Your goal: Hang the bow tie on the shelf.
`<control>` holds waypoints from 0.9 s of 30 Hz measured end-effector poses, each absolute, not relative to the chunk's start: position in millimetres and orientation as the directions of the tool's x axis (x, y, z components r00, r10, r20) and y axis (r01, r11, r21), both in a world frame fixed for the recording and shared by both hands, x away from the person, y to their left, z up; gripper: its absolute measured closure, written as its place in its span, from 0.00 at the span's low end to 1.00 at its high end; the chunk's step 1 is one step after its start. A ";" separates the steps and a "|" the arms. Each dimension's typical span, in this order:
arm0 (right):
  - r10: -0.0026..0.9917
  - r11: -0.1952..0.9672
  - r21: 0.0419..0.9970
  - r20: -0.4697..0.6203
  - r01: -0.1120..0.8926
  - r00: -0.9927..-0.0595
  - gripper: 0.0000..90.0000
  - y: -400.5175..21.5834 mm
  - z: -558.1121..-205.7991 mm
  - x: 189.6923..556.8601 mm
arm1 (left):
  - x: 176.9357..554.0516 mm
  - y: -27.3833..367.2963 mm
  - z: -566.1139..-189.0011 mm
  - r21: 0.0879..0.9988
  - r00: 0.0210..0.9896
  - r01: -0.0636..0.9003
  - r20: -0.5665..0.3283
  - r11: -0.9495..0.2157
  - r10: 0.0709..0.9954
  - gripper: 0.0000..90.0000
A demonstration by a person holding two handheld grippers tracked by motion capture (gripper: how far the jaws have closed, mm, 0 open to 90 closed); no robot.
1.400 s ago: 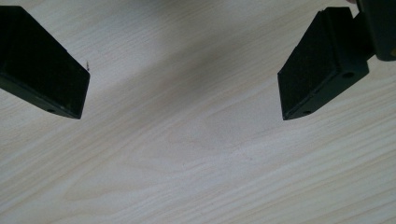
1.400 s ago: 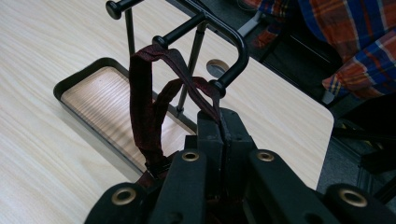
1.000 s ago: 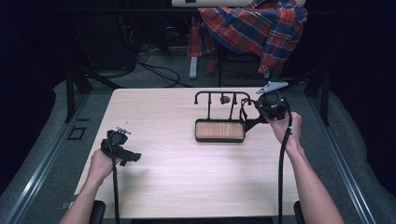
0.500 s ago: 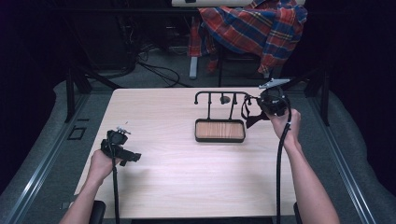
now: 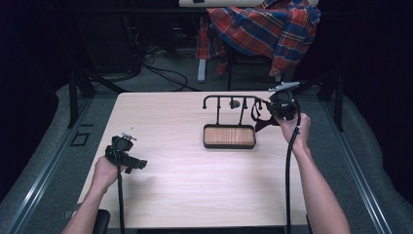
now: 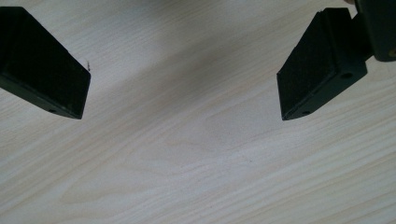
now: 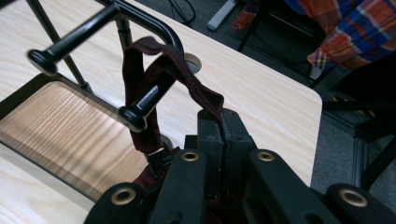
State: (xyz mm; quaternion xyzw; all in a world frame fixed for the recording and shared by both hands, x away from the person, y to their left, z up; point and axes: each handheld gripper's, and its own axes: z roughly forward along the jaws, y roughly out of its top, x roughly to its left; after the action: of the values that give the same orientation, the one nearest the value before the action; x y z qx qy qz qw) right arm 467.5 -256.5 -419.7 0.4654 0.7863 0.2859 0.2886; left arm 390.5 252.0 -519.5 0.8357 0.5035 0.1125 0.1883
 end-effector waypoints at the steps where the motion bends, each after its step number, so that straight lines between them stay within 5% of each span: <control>1: 0.896 0.405 0.713 -0.185 0.573 -0.403 0.98 -257.1 -420.6 468.5 | 390.5 251.9 -519.5 0.429 0.467 0.799 -0.002 -0.422 0.884 0.03; 27: 0.905 0.323 0.706 -0.036 0.631 -0.424 0.97 -263.5 -440.5 478.4 | 390.2 252.1 -519.2 0.429 0.463 0.801 -0.001 -0.418 0.886 0.03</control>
State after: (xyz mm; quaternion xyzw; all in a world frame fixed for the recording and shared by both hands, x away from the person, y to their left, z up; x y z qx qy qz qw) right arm 478.4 -263.5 -440.5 0.4900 0.7835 0.3134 0.2188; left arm 390.2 252.1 -519.2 0.8343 0.5056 0.1134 0.1882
